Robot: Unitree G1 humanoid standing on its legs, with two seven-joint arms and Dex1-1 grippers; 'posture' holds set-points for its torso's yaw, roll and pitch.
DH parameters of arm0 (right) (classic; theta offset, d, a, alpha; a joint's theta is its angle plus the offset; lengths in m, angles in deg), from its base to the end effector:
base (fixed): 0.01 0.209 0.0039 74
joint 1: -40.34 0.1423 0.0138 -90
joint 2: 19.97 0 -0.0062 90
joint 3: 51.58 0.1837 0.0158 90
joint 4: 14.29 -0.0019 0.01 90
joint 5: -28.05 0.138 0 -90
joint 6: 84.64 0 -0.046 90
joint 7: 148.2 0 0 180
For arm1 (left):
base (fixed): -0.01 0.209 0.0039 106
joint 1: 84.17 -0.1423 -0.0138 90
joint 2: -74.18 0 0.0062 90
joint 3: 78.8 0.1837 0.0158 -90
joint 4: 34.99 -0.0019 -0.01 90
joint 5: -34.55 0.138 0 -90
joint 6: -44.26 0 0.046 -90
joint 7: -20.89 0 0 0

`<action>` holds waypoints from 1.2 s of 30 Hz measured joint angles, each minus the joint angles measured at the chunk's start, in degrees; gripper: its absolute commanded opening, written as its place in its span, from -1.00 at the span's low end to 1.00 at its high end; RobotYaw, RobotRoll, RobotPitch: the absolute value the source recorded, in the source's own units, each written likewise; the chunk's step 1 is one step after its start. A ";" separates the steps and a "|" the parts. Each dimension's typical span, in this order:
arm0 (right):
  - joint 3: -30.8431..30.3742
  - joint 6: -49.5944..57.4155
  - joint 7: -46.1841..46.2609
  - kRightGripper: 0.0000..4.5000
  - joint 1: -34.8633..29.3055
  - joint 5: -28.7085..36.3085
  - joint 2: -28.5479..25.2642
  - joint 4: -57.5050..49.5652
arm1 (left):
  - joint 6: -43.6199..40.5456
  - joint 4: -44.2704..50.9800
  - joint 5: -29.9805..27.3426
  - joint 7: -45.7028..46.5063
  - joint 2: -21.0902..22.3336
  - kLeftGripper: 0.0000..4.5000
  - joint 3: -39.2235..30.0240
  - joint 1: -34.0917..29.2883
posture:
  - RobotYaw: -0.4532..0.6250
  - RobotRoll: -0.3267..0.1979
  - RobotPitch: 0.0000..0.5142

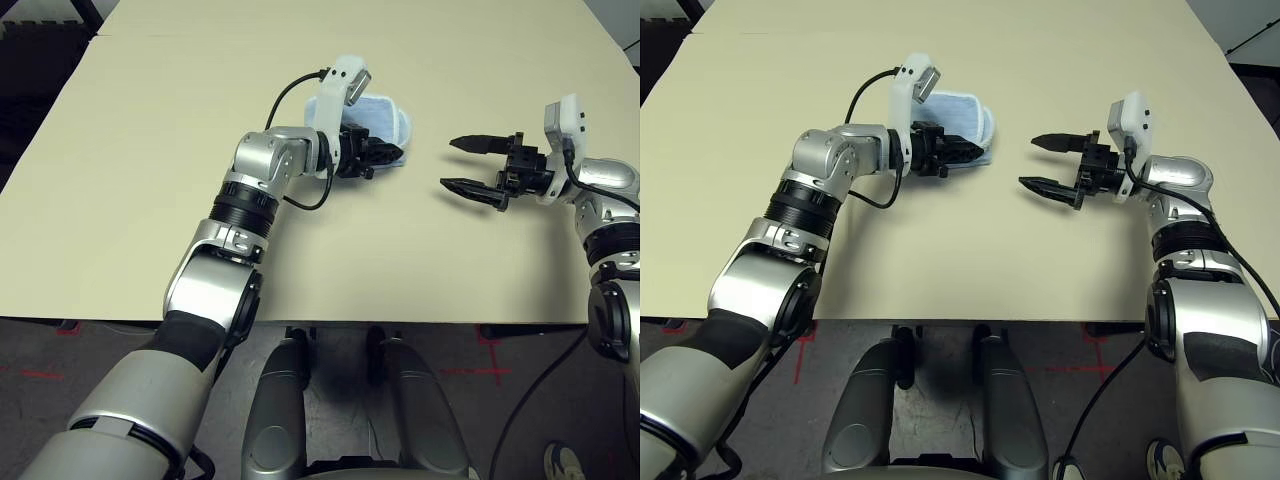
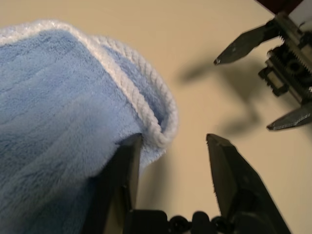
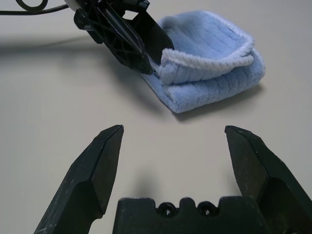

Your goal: Fold the towel and set it aside.

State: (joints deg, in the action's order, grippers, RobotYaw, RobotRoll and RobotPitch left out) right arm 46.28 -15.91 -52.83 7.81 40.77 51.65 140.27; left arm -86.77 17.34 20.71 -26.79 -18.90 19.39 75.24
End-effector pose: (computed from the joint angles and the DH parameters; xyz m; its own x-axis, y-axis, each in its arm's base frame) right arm 0.3368 -0.2908 0.1918 0.4325 0.8998 -0.0581 -0.8453 0.3822 -0.3732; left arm 0.3599 0.1031 0.2399 0.4789 -0.8309 -0.2832 0.8591 0.5100 -0.0437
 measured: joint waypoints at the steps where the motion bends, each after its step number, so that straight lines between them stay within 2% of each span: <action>1: 0.00 0.00 0.06 1.00 0.00 0.00 0.00 0.00 | -0.07 0.72 0.14 -0.35 0.82 0.81 0.01 -0.01 | -0.08 0.25 -0.06; 2: 0.00 -0.01 0.11 1.00 0.00 -0.01 0.00 0.00 | -0.32 1.73 0.14 -0.72 1.64 0.98 -0.08 0.00 | -0.08 0.25 -0.06; 8: 0.00 -0.12 0.32 1.00 0.02 -0.02 -0.02 0.02 | -6.17 10.42 -2.63 -4.05 6.61 1.00 -2.14 0.43 | -0.06 0.25 -0.05; 14: 0.03 0.00 0.41 1.00 1.03 0.01 -0.01 0.28 | -9.53 18.64 -5.19 -9.45 15.17 1.00 -3.54 -0.52 | -0.05 0.25 -0.06; 16: 0.29 0.52 0.52 1.00 1.98 0.06 0.02 0.53 | -6.25 19.47 -5.30 -11.00 17.11 1.00 -4.30 -2.86 | -0.05 0.25 -0.06; 21: 1.02 2.30 1.87 1.00 3.58 0.35 0.67 0.66 | 11.27 17.53 -4.25 -14.17 19.24 1.00 -6.36 -11.38 | -0.06 0.25 -0.05; 27: 1.14 3.42 2.49 1.00 5.16 0.37 3.30 0.90 | 27.68 10.51 -2.93 -15.90 19.05 1.00 -8.13 -14.83 | -0.06 0.25 -0.05; 31: 1.61 3.97 2.76 0.43 7.02 0.38 3.96 1.10 | 33.59 7.81 -2.92 -16.65 18.13 1.00 -8.38 -14.82 | -0.05 0.25 -0.07; 36: 1.84 4.49 3.17 -0.43 7.46 0.38 3.95 1.50 | 36.70 4.68 -2.76 -16.87 17.61 1.00 -8.94 -14.77 | -0.06 0.25 -0.09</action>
State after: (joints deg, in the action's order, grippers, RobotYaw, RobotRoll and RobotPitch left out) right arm 48.13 -11.41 -49.65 15.27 41.15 55.60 141.77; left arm -50.07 22.02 17.95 -43.65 -1.28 10.44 60.47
